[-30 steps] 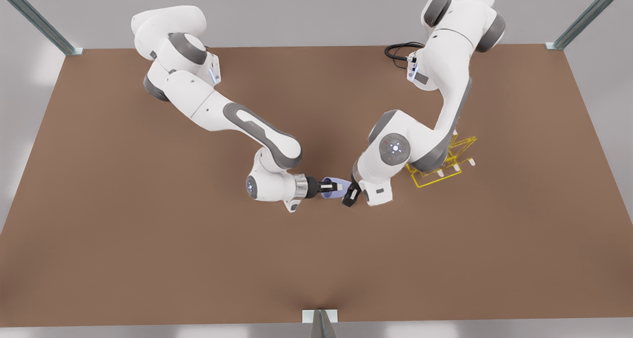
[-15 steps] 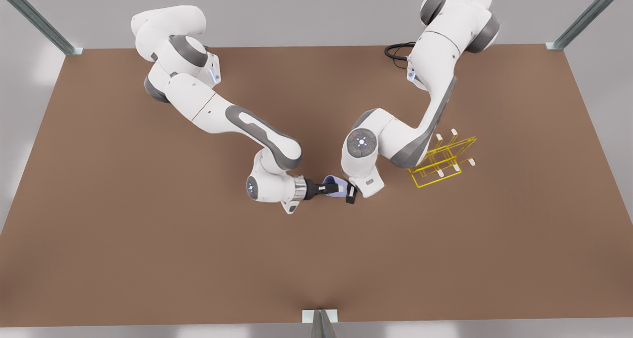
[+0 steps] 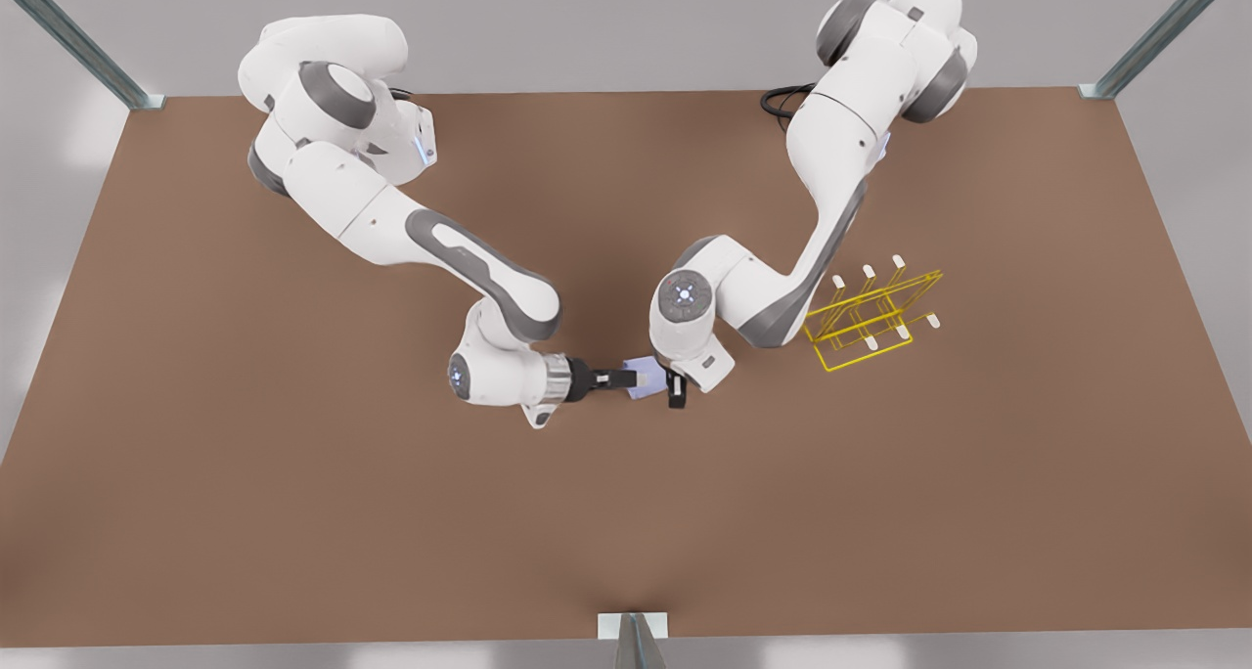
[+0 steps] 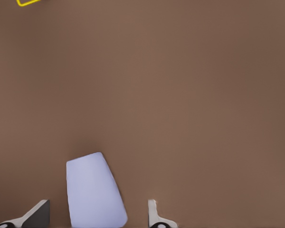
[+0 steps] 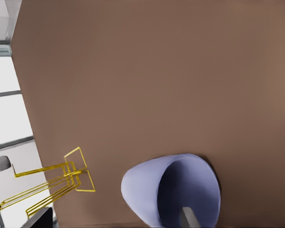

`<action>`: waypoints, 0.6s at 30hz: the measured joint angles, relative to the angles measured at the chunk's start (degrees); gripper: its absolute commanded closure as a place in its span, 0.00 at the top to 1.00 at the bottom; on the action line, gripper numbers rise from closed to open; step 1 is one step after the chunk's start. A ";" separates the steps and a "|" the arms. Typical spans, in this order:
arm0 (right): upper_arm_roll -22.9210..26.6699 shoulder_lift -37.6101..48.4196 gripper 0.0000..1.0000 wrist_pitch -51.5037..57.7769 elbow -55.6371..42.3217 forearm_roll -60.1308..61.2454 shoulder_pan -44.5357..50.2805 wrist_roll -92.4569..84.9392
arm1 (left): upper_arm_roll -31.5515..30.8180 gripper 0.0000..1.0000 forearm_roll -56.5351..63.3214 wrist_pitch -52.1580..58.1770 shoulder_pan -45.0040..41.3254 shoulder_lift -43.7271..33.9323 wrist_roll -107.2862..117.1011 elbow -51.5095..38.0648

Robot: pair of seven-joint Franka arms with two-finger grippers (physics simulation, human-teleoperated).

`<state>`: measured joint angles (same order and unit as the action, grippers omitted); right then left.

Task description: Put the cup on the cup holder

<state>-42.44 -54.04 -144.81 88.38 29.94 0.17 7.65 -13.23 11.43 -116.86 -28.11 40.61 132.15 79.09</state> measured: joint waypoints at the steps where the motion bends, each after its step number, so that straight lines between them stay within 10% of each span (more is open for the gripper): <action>1: -0.64 2.58 1.00 0.48 2.48 -0.30 -2.73 0.00 | 0.03 1.00 0.04 -0.73 -0.30 0.17 0.65 0.94; 10: -0.29 35.93 1.00 14.40 22.10 -6.26 -27.58 -0.96 | 0.33 1.00 0.65 -4.05 -0.60 0.73 7.64 5.46; 18: 1.60 48.12 1.00 41.96 7.99 -31.17 -41.37 -3.02 | 0.32 1.00 2.42 -5.49 -1.24 1.78 12.88 6.75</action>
<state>-40.84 -5.92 -102.84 96.36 -1.23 -41.20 4.63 -12.91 13.84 -122.35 -29.36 42.39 145.03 85.84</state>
